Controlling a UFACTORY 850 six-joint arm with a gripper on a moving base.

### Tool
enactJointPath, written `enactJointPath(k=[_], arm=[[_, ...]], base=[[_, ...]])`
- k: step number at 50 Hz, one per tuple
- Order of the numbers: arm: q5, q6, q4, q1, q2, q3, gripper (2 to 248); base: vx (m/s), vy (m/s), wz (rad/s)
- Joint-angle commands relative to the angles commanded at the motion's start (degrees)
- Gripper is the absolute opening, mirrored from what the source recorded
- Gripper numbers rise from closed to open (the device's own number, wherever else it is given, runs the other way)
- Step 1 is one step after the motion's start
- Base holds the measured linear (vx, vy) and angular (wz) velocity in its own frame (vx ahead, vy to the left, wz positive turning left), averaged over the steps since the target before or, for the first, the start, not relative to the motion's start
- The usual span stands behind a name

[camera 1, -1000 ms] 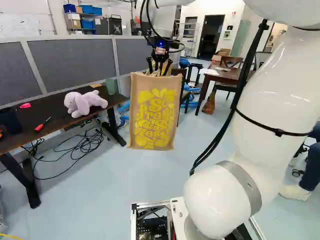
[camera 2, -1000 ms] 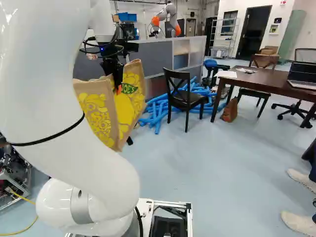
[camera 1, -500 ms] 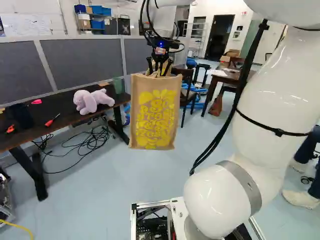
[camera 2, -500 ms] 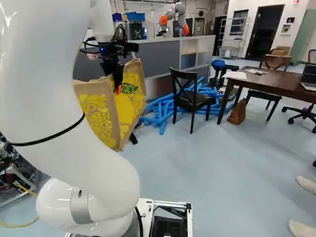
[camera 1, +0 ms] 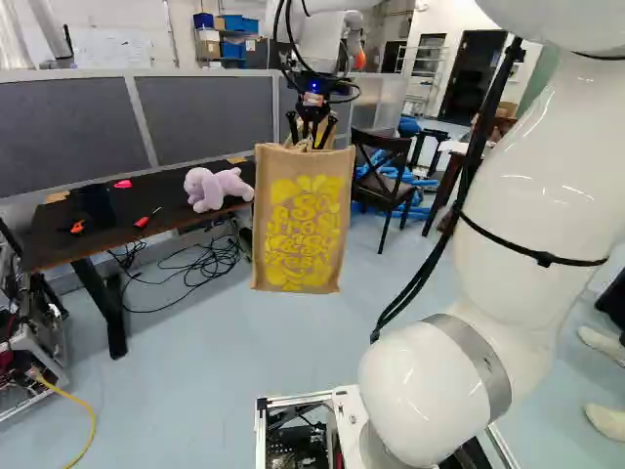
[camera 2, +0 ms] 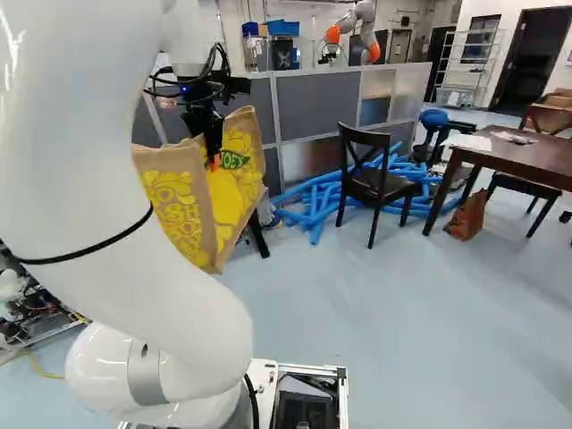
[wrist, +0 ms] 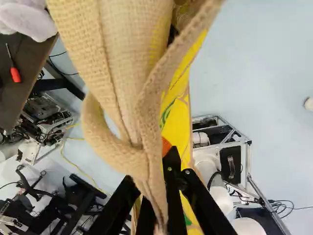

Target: Pick up the bag on the ground and place it on the table

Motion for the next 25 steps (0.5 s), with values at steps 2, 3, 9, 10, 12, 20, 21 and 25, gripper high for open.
enactJointPath(k=[2,3,9,10,12,20,21,25], arm=[[0.0,0.0,0.0,0.0,0.0,0.0,22],[0.0,0.0,0.0,0.0,0.0,0.0,22],[0.0,0.0,0.0,0.0,0.0,0.0,22],[0.0,0.0,0.0,0.0,0.0,0.0,22],[0.0,0.0,0.0,0.0,0.0,0.0,22],[0.0,0.0,0.0,0.0,0.0,0.0,22],[0.0,0.0,0.0,0.0,0.0,0.0,22],[0.0,0.0,0.0,0.0,0.0,0.0,22]], base=[[-0.002,0.053,0.263],[0.004,0.061,0.315],[0.016,0.059,0.273],[0.02,0.046,0.214],[0.035,0.066,0.271],[0.041,0.064,0.298],[0.051,0.066,0.302],[0.057,0.071,0.332]])
